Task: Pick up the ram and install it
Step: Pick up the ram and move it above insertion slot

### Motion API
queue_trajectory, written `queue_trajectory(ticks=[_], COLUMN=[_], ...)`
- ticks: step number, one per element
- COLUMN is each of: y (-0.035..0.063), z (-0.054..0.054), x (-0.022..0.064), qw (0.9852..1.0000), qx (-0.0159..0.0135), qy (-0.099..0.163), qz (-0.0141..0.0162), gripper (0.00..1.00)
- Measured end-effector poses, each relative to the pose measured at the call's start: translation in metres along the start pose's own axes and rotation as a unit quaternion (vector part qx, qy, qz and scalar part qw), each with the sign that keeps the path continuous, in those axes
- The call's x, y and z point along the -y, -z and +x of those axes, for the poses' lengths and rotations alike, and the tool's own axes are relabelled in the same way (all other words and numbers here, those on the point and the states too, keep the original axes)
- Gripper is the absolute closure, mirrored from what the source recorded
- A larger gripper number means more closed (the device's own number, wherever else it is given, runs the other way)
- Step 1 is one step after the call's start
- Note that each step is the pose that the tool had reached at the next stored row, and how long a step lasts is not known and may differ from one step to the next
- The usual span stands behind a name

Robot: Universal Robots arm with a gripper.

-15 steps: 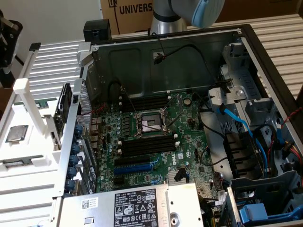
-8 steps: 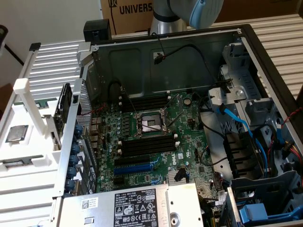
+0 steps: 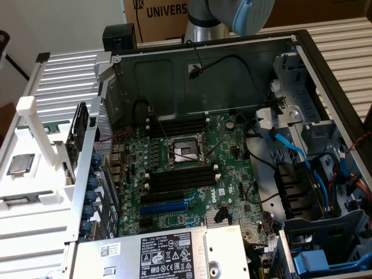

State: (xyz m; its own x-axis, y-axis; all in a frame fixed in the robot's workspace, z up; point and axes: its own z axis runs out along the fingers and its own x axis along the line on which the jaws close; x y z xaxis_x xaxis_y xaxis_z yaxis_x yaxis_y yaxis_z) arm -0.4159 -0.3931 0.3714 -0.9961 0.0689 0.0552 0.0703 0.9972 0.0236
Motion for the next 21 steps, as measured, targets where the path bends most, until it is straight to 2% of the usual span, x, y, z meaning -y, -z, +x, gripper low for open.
queue_trajectory(ticks=[6,7,9,10,14,18,21], y=[0.0,-0.0012,-0.0018,-0.0024,-0.0042,-0.0062,-0.0082], z=[0.0004,0.0029,0.003,0.0032,0.009,0.0089,0.0088], x=[-0.0002,0.0,0.0001,0.0002,0.0006,0.0006,0.0007], qw=[1.0,0.9999,0.9996,0.9989,0.9981,0.9951,0.9921], qx=[0.0003,0.0072,0.0067,0.0061,0.0057,0.0044,0.0037], qy=[0.0,0.011,0.029,0.047,0.062,0.098,0.126], qz=[0.0001,-0.0017,-0.0016,-0.001,-0.0005,0.0014,0.0027], gripper=[0.9,0.9,0.9,0.9,0.9,0.9,0.9])
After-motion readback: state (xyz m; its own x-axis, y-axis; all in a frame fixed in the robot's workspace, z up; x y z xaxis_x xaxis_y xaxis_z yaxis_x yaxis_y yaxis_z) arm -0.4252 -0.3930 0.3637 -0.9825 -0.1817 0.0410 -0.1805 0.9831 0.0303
